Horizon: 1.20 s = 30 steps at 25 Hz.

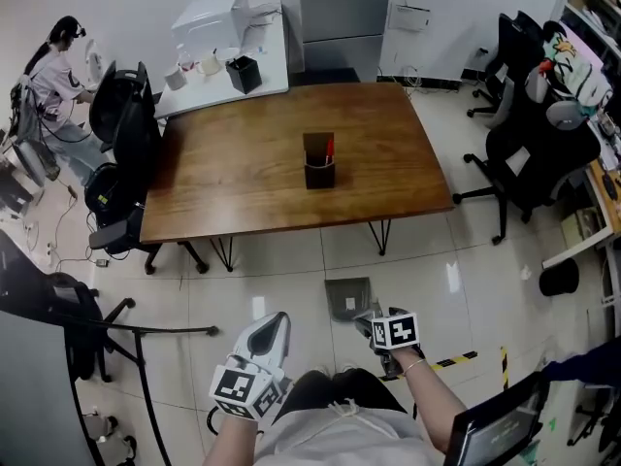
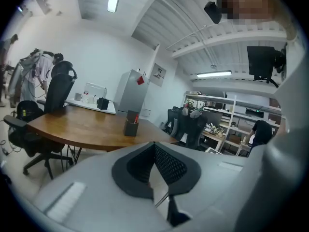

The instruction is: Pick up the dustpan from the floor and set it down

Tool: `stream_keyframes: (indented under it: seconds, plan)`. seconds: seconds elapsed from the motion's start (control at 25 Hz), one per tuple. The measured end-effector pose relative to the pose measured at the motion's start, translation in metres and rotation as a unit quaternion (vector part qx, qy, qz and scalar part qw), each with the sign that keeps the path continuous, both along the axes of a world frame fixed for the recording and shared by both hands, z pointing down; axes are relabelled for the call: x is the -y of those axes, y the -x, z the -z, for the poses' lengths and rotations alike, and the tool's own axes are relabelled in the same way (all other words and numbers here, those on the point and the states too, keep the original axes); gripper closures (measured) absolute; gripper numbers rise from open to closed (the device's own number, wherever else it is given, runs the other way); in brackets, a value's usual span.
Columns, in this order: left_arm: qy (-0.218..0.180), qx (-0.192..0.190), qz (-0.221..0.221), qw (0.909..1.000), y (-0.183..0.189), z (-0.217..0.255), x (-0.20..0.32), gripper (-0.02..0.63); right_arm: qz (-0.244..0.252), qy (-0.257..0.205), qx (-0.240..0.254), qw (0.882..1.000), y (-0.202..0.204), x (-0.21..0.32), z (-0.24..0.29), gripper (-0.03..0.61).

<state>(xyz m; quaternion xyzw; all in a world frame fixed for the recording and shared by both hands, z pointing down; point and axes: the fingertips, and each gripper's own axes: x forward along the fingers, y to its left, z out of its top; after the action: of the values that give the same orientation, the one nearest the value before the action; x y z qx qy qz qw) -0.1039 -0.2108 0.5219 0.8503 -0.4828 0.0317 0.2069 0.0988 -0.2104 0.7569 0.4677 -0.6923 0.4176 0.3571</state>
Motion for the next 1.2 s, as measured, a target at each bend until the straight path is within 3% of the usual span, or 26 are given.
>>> stream_keyframes:
  seconds: [0.16,0.24,0.28,0.32,0.56,0.76,0.96,1.2]
  plan:
    - [0.003,0.003,0.013,0.9999,0.010,-0.028,0.008,0.600,0.009,0.059,-0.024,0.998,-0.004,0.005,-0.058,0.174]
    - [0.005,0.004,0.019,0.9998,0.016,-0.040,0.010,0.600,0.010,0.067,-0.038,0.997,-0.006,0.005,-0.074,0.215]
    - [0.006,0.005,0.022,0.9997,0.018,-0.044,0.010,0.600,0.005,0.062,-0.044,0.997,-0.007,0.007,-0.077,0.262]
    - [0.006,0.005,0.024,0.9997,0.020,-0.047,0.011,0.600,-0.003,0.055,-0.049,0.997,-0.008,0.010,-0.077,0.383]
    - [0.010,-0.003,0.025,0.9996,0.022,-0.048,0.010,0.599,0.001,0.047,-0.129,0.991,-0.030,0.014,-0.071,0.514]
    - [0.016,-0.009,0.016,0.9997,0.022,-0.024,0.002,0.599,-0.022,0.052,-0.121,0.991,-0.033,0.005,-0.033,0.520]
    - [0.018,-0.016,0.002,0.9997,0.022,0.031,-0.011,0.600,-0.023,0.045,-0.112,0.992,-0.028,-0.019,0.044,0.520]
    - [-0.020,-0.026,-0.005,0.9995,0.022,0.082,-0.038,0.599,-0.015,0.005,-0.098,0.995,-0.025,-0.055,0.121,0.520]
